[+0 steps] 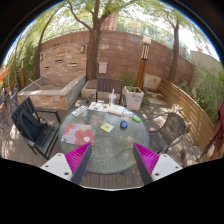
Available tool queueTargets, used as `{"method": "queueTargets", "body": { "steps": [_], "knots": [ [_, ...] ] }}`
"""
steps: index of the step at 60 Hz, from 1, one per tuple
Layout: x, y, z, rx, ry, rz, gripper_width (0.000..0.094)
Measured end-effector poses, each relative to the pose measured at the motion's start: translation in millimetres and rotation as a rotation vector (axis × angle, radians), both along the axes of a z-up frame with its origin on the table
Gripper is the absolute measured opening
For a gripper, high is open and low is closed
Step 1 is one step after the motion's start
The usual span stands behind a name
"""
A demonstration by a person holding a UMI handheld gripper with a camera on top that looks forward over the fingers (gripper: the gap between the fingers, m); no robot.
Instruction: Arrange mouse
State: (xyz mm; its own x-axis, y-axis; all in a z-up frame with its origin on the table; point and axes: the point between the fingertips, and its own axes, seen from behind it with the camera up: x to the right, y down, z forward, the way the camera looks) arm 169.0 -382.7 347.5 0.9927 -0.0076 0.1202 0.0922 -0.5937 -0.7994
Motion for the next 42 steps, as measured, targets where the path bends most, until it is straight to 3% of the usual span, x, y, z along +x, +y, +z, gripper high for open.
{"method": "queueTargets", "body": {
  "steps": [11, 24, 42],
  "knots": [
    [14, 18, -40, -0.061, 0.012, -0.002, 0.0848],
    [64, 83, -147, -0.153, 0.036, -0.039, 0.0849],
    [128, 304, -276, -0.102, 0.081, -0.031, 0.0847]
  ]
}}
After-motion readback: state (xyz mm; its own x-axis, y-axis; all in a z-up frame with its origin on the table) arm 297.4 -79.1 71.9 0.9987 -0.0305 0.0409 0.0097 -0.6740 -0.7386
